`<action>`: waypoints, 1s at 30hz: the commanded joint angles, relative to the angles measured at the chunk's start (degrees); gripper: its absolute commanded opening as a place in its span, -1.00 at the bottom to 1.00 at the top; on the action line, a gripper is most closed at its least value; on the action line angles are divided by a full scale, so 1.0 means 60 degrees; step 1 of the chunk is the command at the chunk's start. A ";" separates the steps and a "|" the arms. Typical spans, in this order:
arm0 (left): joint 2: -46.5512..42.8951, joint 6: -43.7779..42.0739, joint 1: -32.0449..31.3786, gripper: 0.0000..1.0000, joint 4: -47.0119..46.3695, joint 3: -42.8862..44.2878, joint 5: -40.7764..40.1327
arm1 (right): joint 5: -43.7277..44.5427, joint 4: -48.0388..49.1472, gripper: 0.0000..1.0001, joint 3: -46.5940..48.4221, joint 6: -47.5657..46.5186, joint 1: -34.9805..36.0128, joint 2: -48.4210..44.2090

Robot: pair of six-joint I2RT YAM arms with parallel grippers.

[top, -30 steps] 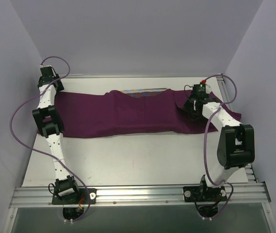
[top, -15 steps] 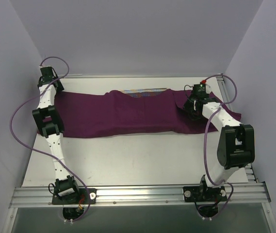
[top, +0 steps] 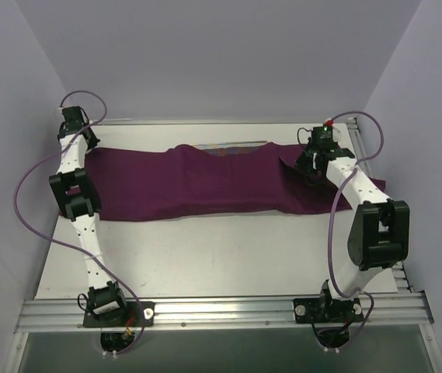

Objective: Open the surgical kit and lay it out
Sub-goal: Open the surgical kit at the center of the board.

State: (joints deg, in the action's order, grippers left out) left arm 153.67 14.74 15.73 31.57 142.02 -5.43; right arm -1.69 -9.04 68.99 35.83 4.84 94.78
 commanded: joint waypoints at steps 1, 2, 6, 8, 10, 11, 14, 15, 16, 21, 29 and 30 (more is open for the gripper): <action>-0.1600 0.0850 0.0177 -0.95 0.0216 -0.0202 0.0230 | -0.0009 -0.0952 -1.00 0.1112 -0.0157 -0.0337 -0.0051; -0.2008 0.0984 0.0177 -0.95 0.0477 -0.0376 0.0289 | -0.0141 -0.1201 -1.00 0.1302 -0.0157 -0.0483 0.0022; -0.3444 0.1424 0.0162 -0.95 0.0991 -0.1253 0.0802 | -0.0289 -0.3057 -1.00 0.2255 -0.0625 -0.1201 0.0097; -0.4597 0.1746 0.0162 -0.95 0.1095 -0.1942 0.1195 | 0.0002 -0.3735 -1.00 0.2578 -0.0889 -0.1275 -0.0020; -0.5392 0.2096 0.0148 -0.95 0.1139 -0.3216 0.1417 | 0.0208 -0.4585 -1.00 0.2521 -0.0890 -0.1276 -0.0313; -0.6223 0.2186 0.0133 -0.95 0.1284 -0.3670 0.1490 | 0.0180 -0.4790 -1.00 0.2447 -0.0846 -0.1290 -0.0444; -0.7994 0.2319 0.0177 -0.95 0.1839 -0.5457 0.1375 | -0.0215 -0.5991 -1.00 0.2126 -0.0757 -0.1276 -0.0986; -0.8482 0.2318 0.0206 -0.95 0.2103 -0.5882 0.1142 | -0.0346 -0.6458 -1.00 0.1965 -0.0729 -0.1276 -0.1452; -0.8936 0.2376 0.0322 -0.95 0.2280 -0.6756 0.1067 | -0.0449 -0.6680 -1.00 0.1789 -0.0743 -0.1334 -0.1659; -1.2392 0.2346 0.0412 -0.95 0.3349 -0.9368 0.0718 | 0.0456 -0.8364 -1.00 0.1349 -0.1007 -0.1496 -0.2728; -1.6479 0.3607 0.0016 -0.95 0.4069 -1.3047 -0.0411 | 0.1836 -0.8177 -1.00 -0.0189 -0.0552 -0.1027 -0.3887; -1.6760 0.3636 0.0016 -0.96 0.4112 -1.3383 -0.0500 | 0.1792 -0.8162 -1.00 -0.0349 -0.0538 -0.0998 -0.4178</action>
State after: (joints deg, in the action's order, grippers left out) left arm 57.82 33.93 15.86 54.52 64.75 -4.32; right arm 5.89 -54.89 69.14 31.64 -2.09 72.82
